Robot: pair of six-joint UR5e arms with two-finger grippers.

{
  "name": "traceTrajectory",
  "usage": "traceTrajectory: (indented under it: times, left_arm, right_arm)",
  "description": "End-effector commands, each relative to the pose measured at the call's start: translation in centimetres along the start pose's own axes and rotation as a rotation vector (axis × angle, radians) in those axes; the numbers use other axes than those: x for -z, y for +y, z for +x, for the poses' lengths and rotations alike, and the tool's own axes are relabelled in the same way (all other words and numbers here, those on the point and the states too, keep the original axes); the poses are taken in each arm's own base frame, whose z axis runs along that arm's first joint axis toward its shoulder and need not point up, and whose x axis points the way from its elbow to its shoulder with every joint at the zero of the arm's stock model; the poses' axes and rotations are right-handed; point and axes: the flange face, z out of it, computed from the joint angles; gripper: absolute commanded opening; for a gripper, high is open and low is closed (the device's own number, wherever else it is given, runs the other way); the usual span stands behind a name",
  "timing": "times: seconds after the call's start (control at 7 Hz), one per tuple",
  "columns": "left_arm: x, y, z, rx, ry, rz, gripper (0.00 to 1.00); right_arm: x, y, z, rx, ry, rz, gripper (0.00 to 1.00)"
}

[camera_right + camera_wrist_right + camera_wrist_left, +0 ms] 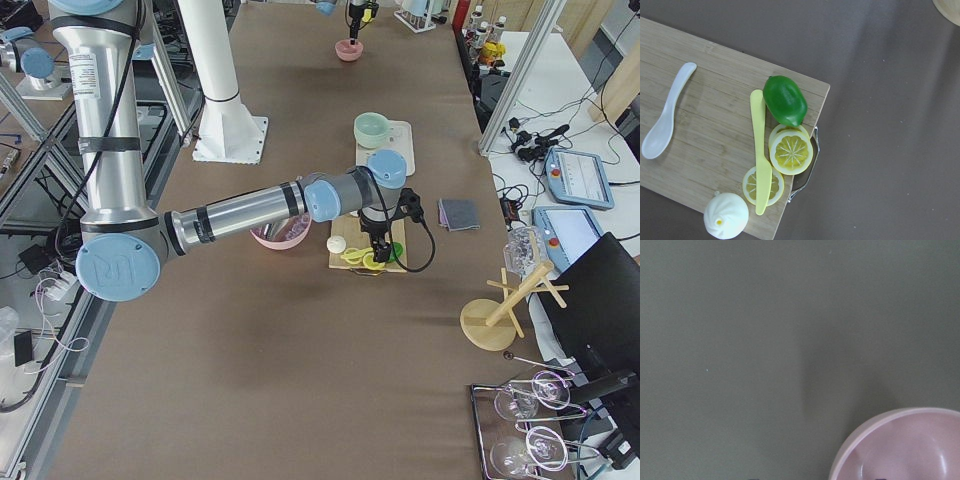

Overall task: Stack pink bowl on green and place spoon
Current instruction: 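Grasp the pink bowl with the left gripper while the right reaches for the spoon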

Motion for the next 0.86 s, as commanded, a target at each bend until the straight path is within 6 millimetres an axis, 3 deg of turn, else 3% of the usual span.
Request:
traceTrajectory:
  times: [0.0, 0.14, 0.29, 0.43, 0.57, 0.71]
  left_arm:
    - [0.2, -0.3, 0.7, -0.01, 0.01, 0.003, 0.0]
    - [2.3, -1.3, 3.2, -0.047, 0.03, 0.038, 0.0]
    - [5.4, -4.3, 7.6, -0.083, 0.062, 0.072, 0.0]
    - [9.8, -9.7, 14.3, -0.05, 0.086, 0.075, 0.0]
    - [15.7, -14.9, 22.1, 0.012, 0.088, 0.082, 0.0]
    - [18.6, -17.2, 30.4, 0.093, 0.115, 0.069, 0.0]
  right_arm:
    - [-1.0, -0.2, -1.6, 0.001, -0.019, -0.018, 1.0]
    - [-1.2, -0.7, -2.3, 0.013, -0.021, -0.019, 1.0]
    - [-1.7, -2.1, -4.1, 0.04, -0.032, -0.023, 1.0]
    - [-2.8, -3.3, -7.0, 0.044, -0.049, -0.038, 1.0]
    - [-4.2, -4.1, -10.4, 0.038, -0.07, -0.06, 1.0]
    - [-6.3, -4.9, -14.9, 0.006, -0.097, -0.098, 0.99]
